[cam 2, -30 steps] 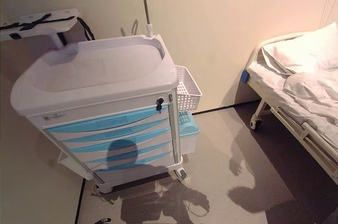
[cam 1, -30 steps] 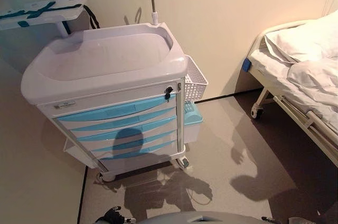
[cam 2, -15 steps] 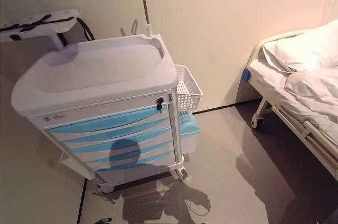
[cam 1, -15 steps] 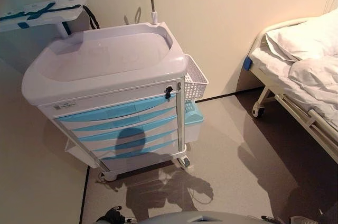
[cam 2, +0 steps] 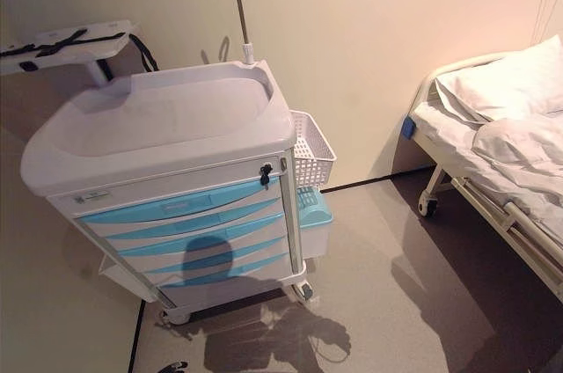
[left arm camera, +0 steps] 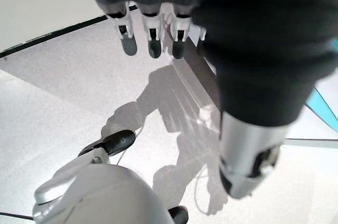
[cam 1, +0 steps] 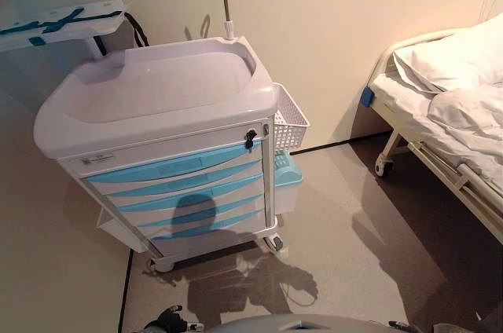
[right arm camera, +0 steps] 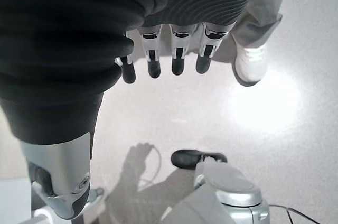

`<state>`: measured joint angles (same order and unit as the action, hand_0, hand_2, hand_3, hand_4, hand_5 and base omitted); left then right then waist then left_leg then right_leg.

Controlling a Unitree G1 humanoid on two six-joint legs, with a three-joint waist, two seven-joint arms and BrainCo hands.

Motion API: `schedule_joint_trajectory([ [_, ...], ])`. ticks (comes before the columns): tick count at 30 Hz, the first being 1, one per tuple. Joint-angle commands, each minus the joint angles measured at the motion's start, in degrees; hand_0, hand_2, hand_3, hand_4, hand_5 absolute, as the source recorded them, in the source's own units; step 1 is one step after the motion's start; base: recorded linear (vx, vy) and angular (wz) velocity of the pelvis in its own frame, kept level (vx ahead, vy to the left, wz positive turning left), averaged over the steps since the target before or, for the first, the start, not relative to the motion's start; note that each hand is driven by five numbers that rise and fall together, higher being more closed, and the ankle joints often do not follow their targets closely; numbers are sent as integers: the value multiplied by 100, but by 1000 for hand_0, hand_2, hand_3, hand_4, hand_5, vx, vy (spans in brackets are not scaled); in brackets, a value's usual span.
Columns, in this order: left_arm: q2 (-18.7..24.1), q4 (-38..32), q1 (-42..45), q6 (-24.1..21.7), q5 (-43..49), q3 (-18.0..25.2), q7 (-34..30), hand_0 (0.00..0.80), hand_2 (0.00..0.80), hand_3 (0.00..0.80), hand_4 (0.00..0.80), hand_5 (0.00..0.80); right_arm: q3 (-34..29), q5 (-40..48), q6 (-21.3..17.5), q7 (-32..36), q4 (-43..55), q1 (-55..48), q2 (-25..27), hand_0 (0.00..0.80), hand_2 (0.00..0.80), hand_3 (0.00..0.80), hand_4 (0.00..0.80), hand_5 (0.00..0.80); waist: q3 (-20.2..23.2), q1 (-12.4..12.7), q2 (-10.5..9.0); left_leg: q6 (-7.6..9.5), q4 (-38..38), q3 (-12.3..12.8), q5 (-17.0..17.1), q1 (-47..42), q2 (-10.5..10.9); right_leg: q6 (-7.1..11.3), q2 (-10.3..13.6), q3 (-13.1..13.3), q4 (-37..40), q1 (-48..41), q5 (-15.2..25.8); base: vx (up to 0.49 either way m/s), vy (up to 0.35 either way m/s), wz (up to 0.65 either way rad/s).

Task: Open the drawer and pick up the medicine

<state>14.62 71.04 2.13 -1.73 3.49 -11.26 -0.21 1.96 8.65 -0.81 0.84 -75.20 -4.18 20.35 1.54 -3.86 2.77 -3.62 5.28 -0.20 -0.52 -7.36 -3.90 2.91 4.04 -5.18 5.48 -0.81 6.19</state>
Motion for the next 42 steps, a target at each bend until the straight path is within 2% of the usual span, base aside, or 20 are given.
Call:
schedule_joint_trajectory([
  [1,118,241,-351,-76,-105,158,6,0,0,0,0,0,29,55,-14,-14,-393,401,-225,0,0,0,0,0,46,-147,-331,277,-146,-47,-172,111,432,475,151,-28,-286,-316,-448,0,0,0],
  [8,117,210,-372,-79,-220,177,15,0,0,0,0,0,63,18,-7,-30,-365,437,-193,0,0,0,0,0,-37,-134,-409,278,-94,-87,-66,265,431,485,142,-33,-287,-133,-371,-26,8,0],
  [16,237,191,-583,-114,-439,244,113,0,0,0,0,0,242,45,-36,-100,-257,719,-134,0,0,0,0,0,-257,-56,-515,233,-28,-74,195,971,455,524,148,-93,-64,496,-33,-123,9,-1],
  [18,265,168,-636,-125,-470,235,143,0,0,0,0,0,286,47,-44,-115,-216,764,-117,0,0,0,0,0,-365,-49,-526,216,-28,-78,254,1141,448,523,146,-106,-51,665,25,-154,9,1],
  [19,339,65,-734,-144,-568,235,208,0,0,0,0,0,368,64,-62,-134,-149,853,-74,0,0,0,0,0,-550,-44,-533,196,-28,-109,358,1412,462,514,146,-118,-54,924,107,-149,4,0],
  [22,399,-20,-815,-164,-693,260,260,0,0,0,0,0,415,90,-87,-162,-88,927,-54,0,0,0,0,0,-647,-44,-531,189,-28,-140,445,1625,480,506,145,-136,-63,1143,175,-143,6,3],
  [28,552,-502,-1103,-288,-1288,444,448,0,0,0,0,0,556,175,-162,-251,143,1116,-2,0,0,0,0,0,-1113,-36,-576,220,-172,-185,573,2173,473,470,171,-111,-236,1701,258,-121,2,3],
  [29,567,-809,-1293,-376,-1659,514,481,0,0,0,0,0,620,219,-206,-297,245,1222,10,0,0,0,0,0,-1319,-36,-591,246,-307,-226,592,2423,475,446,171,-88,-399,1992,259,-108,5,1],
  [33,561,-1248,-1523,-491,-2210,586,561,0,0,0,0,0,663,329,-239,-358,354,1367,12,0,0,0,0,0,-1490,-42,-619,273,-463,-280,600,2748,508,402,188,-88,-725,2423,201,-123,4,4],
  [35,499,-1626,-1810,-598,-2614,581,663,0,0,0,0,0,700,393,-265,-398,450,1457,3,0,0,0,0,0,-1610,-68,-669,286,-776,-297,561,3134,545,369,240,-111,-983,2755,135,-162,-15,5],
  [42,327,-2254,-2235,-754,-3351,490,727,0,0,0,0,0,820,484,-301,-452,580,1602,11,0,0,0,0,0,-1608,-131,-773,296,-1271,-377,433,3854,593,334,256,-140,-1246,3312,69,-62,-24,10],
])
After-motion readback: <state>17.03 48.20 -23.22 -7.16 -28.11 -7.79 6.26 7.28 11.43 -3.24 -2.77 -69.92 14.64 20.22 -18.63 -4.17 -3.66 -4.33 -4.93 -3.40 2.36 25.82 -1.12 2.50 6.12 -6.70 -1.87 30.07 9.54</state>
